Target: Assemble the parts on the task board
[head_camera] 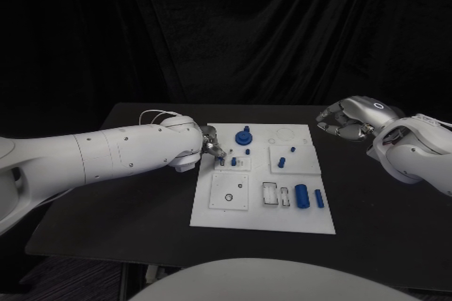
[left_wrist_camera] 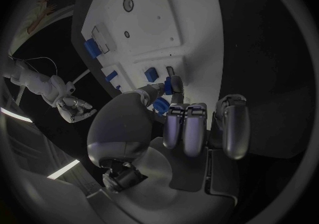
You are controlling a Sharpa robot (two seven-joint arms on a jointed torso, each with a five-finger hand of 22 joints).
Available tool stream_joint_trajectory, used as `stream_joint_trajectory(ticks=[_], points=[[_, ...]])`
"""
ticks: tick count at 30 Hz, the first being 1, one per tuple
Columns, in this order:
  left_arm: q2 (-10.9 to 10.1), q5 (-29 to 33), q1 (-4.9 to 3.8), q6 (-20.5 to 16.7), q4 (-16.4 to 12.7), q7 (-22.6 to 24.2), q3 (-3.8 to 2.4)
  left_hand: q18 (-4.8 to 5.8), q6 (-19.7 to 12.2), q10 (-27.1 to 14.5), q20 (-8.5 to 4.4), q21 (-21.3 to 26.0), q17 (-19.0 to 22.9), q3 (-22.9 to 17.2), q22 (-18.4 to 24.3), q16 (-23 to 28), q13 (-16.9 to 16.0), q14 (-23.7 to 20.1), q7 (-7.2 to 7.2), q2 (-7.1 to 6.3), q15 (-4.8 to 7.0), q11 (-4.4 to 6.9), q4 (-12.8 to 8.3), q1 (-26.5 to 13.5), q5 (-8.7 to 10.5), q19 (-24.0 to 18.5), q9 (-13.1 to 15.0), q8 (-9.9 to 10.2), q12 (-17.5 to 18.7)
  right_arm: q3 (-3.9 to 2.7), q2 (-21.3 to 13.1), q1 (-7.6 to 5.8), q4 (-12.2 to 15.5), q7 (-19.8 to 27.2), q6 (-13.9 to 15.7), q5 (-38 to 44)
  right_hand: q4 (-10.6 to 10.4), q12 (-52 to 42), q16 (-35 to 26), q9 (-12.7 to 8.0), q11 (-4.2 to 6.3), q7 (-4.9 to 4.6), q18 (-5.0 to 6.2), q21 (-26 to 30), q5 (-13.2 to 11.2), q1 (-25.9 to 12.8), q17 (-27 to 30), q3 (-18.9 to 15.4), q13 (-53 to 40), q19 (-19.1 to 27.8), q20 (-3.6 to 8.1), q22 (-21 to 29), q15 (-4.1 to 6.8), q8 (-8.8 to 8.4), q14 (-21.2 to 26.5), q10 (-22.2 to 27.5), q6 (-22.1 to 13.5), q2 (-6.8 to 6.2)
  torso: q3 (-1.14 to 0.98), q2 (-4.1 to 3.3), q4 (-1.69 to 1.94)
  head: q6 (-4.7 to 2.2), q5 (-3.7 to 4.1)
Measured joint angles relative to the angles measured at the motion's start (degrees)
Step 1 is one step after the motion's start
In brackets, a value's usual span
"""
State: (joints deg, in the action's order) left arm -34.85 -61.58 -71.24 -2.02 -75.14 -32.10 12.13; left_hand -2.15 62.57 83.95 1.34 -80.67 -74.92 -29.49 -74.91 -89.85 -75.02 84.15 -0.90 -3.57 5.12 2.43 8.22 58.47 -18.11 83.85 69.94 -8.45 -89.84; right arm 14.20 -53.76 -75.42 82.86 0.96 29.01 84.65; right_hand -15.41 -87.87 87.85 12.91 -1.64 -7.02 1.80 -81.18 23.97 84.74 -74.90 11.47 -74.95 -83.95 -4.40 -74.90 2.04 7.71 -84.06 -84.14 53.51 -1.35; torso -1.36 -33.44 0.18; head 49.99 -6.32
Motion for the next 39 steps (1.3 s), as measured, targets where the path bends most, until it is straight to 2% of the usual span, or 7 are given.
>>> stream_joint_trajectory(ticks=[7,19,39], points=[[-0.05,-0.39,0.64,-0.65,0.02,0.24,0.01,0.00,0.00,0.00,0.00,0.00,0.00,0.31,0.00,0.00,0.00,0.00,0.00,0.31,0.00,0.00,0.01,-0.31,0.00,0.00,0.00,0.00,0.00,0.00,0.02,0.01,0.00,-0.01,-0.03,0.00,0.00,0.00,0.00,-0.05,0.00,0.00,0.00,0.00,0.00,0.00,0.00,0.00,0.00,0.00,0.00,0.00,0.00,0.00,0.00,0.00,0.00,0.00,0.06,-0.16,-0.06,0.00,0.04],[-0.18,-0.69,1.56,-1.44,0.03,0.67,-0.14,0.00,-0.01,0.00,0.00,0.00,0.01,0.54,0.00,0.00,0.00,0.00,-0.01,0.31,0.00,0.00,0.23,-0.31,0.00,0.00,-0.02,0.00,0.00,0.00,-0.15,0.02,0.01,-0.04,-0.06,0.00,0.09,0.00,0.00,-0.05,0.00,0.00,0.00,0.00,-0.01,-0.01,0.00,0.41,0.00,0.00,0.00,-0.04,0.00,0.00,0.00,0.00,0.00,0.00,0.02,-0.03,0.02,0.00,0.21],[-1.47,-0.93,2.12,-2.26,-1.88,0.98,-0.17,0.00,-0.01,0.00,0.01,0.00,0.01,0.94,0.01,0.00,0.00,0.00,-0.01,0.53,0.00,0.00,0.31,-0.54,0.22,0.00,-0.01,-0.05,0.00,0.00,-0.10,0.11,-0.14,-0.10,-0.14,0.00,0.09,0.00,0.00,-0.04,0.00,0.00,0.00,0.00,0.21,-0.01,0.00,0.41,0.00,0.00,0.00,-0.03,0.00,0.00,0.00,0.00,0.00,0.00,0.01,0.05,-0.01,0.00,0.01]])
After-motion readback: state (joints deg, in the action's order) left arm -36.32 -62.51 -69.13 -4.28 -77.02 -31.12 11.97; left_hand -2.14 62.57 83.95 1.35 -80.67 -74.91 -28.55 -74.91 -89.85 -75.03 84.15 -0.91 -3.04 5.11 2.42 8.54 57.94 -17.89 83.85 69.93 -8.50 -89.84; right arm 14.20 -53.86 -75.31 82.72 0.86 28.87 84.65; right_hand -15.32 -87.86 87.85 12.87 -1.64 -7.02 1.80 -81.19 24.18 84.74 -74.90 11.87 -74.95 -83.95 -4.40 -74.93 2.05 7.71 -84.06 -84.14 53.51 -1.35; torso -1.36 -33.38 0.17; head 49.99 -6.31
